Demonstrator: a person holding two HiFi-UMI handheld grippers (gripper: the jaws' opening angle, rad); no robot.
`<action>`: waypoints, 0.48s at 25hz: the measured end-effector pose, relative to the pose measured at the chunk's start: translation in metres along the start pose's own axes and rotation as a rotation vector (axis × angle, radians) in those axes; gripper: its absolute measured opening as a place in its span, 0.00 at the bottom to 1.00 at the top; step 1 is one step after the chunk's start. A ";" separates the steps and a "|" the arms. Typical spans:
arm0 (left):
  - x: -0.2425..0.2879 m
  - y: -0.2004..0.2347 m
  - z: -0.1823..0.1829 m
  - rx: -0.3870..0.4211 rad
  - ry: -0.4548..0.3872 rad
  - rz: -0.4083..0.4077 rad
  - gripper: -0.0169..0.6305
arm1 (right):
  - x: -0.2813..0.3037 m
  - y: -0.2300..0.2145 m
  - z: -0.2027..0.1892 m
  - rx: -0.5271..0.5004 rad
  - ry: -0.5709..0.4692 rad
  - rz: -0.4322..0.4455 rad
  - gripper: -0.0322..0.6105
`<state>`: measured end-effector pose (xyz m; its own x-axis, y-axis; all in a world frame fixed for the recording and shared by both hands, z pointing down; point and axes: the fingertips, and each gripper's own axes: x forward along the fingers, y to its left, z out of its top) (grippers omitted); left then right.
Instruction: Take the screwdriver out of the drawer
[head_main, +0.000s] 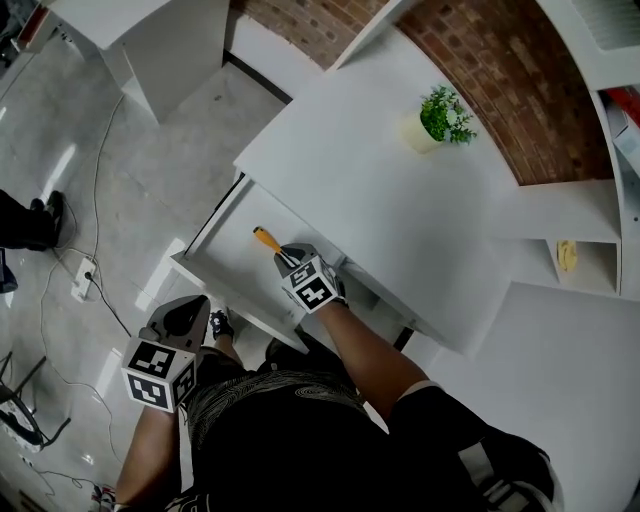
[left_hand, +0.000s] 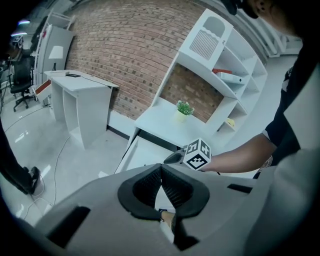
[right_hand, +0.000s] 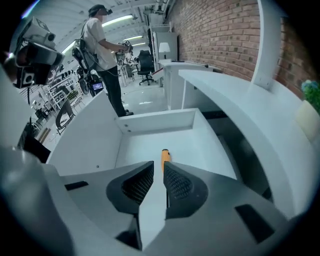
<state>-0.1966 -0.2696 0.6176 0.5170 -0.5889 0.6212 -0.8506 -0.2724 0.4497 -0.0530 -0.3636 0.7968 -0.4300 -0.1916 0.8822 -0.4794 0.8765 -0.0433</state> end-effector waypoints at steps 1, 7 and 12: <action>0.000 0.001 -0.002 -0.003 0.007 0.002 0.05 | 0.007 -0.001 -0.004 0.003 0.017 0.003 0.13; -0.001 0.011 -0.011 -0.026 0.034 0.034 0.05 | 0.044 -0.009 -0.023 0.008 0.084 0.006 0.13; -0.002 0.019 -0.019 -0.050 0.055 0.051 0.05 | 0.067 -0.015 -0.036 -0.031 0.134 0.006 0.13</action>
<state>-0.2124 -0.2589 0.6373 0.4792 -0.5580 0.6775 -0.8707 -0.2046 0.4473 -0.0464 -0.3738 0.8732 -0.3260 -0.1279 0.9367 -0.4522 0.8912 -0.0357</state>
